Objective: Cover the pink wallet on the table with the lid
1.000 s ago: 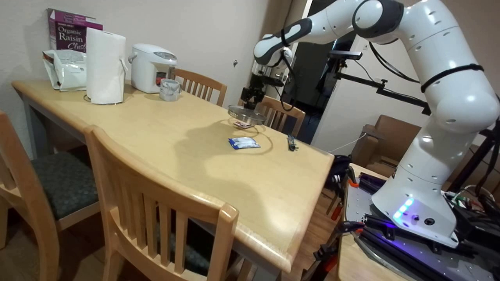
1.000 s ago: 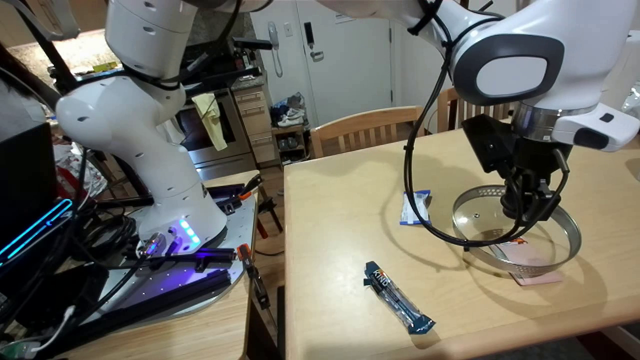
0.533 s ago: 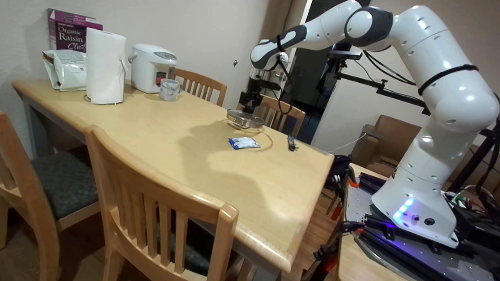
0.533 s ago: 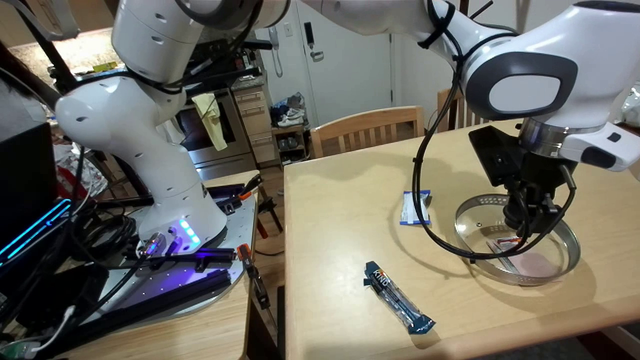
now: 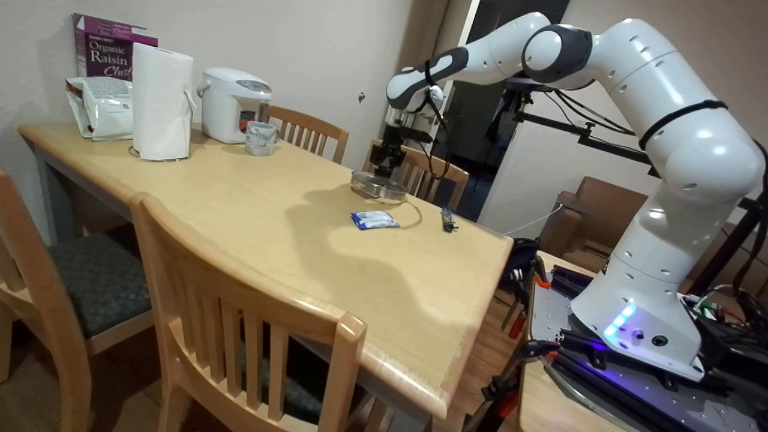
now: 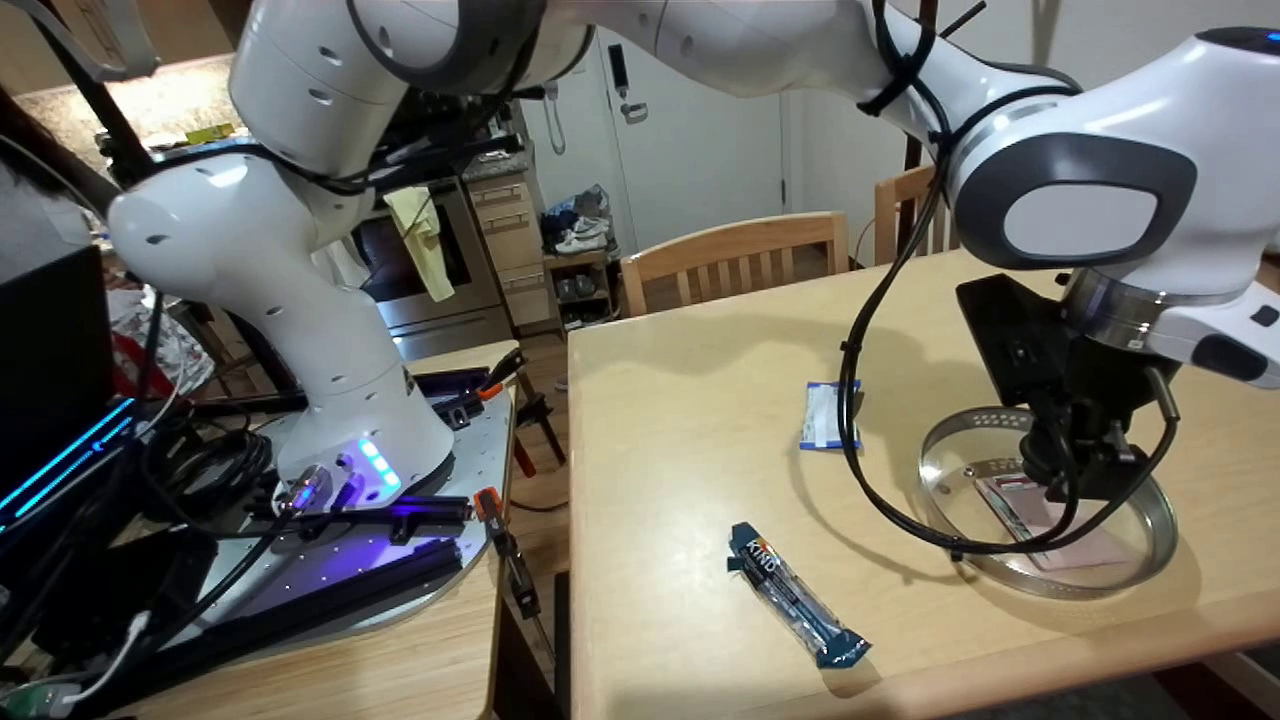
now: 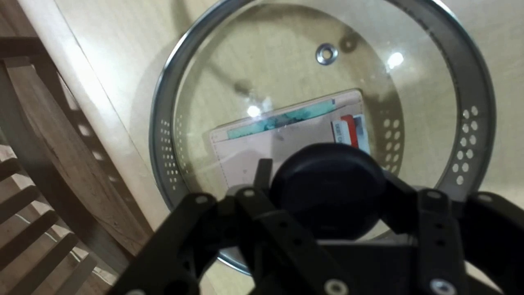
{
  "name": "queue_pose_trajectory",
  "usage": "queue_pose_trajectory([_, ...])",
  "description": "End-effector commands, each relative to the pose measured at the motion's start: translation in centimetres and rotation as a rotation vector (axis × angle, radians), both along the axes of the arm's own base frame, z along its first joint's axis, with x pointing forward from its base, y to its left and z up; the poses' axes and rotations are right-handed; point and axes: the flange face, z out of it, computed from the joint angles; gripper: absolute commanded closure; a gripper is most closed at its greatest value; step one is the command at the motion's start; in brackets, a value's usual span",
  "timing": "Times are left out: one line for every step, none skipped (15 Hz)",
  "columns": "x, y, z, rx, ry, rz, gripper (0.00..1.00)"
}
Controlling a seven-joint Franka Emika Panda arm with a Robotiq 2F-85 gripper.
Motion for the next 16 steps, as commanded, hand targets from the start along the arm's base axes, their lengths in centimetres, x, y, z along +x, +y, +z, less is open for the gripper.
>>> queue_pose_trajectory([0.7,-0.5,0.4,0.045,-0.011,0.021,0.69])
queue_pose_trajectory([0.8,-0.4,0.4,0.037,-0.006,0.023,0.42])
queue_pose_trajectory([0.9,-0.2,0.4,0.039,-0.007,0.023,0.26])
queue_pose_trajectory([0.9,-0.1,0.3,0.040,-0.005,0.027,0.17])
queue_pose_trajectory([1.0,0.2,0.2,0.042,-0.006,0.033,0.13])
queue_pose_trajectory([1.1,0.4,0.2,0.044,-0.010,0.040,0.07])
queue_pose_trajectory([1.3,0.7,0.2,0.043,-0.012,0.045,0.02])
queue_pose_trajectory([1.3,0.9,0.3,0.044,-0.011,0.053,0.01])
queue_pose_trajectory([1.4,1.2,0.4,0.044,-0.017,0.062,0.00])
queue_pose_trajectory([1.4,1.4,0.6,0.039,-0.023,0.068,0.00])
queue_pose_trajectory([1.4,1.7,0.9,0.034,-0.028,0.077,0.00])
queue_pose_trajectory([1.4,2.0,1.2,0.028,-0.032,0.086,0.00])
queue_pose_trajectory([1.4,2.4,1.5,0.027,-0.036,0.095,0.00])
queue_pose_trajectory([1.4,2.7,1.8,0.019,-0.036,0.105,0.00])
queue_pose_trajectory([1.5,3.0,2.1,0.013,-0.039,0.110,0.00])
queue_pose_trajectory([1.5,3.3,2.5,0.009,-0.046,0.115,0.00])
